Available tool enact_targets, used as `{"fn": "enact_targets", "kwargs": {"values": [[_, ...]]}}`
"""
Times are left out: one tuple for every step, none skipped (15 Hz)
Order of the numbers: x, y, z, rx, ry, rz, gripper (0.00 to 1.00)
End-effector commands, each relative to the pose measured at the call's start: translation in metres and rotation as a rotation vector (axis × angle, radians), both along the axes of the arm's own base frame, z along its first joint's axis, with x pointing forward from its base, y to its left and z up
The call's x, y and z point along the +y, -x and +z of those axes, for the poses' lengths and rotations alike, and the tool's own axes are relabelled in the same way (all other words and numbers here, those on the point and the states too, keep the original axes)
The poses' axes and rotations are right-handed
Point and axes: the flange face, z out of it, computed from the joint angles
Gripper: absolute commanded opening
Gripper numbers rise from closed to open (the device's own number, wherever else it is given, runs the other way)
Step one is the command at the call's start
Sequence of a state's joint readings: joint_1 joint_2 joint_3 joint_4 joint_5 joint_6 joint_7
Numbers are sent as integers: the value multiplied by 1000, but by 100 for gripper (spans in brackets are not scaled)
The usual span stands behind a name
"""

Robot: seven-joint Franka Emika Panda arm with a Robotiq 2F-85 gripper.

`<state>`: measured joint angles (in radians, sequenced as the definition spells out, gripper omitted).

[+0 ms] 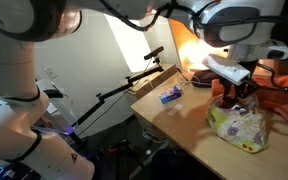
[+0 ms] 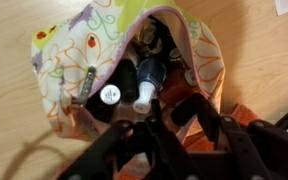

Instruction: Take the blue and the orange nail polish bottles out of the little bag

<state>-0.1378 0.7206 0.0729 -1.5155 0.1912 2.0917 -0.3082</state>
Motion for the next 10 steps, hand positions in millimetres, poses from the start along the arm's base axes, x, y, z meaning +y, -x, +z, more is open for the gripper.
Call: {"fn": "enact_targets", "kwargs": {"values": [[2, -8, -4, 28, 14, -8, 43], [3, -9, -6, 29, 18, -8, 45], [3, -10, -8, 31, 27, -14, 50], [3, -10, -9, 35, 29, -14, 70], [3, -11, -11, 43, 37, -23, 73], [2, -11, -13, 47, 39, -21, 79], [3, -12, -14, 53, 48, -22, 87], [3, -12, -15, 59, 50, -16, 94], [3, -12, -16, 64, 57, -22, 100], [4, -13, -17, 71, 65, -21, 100]]}}
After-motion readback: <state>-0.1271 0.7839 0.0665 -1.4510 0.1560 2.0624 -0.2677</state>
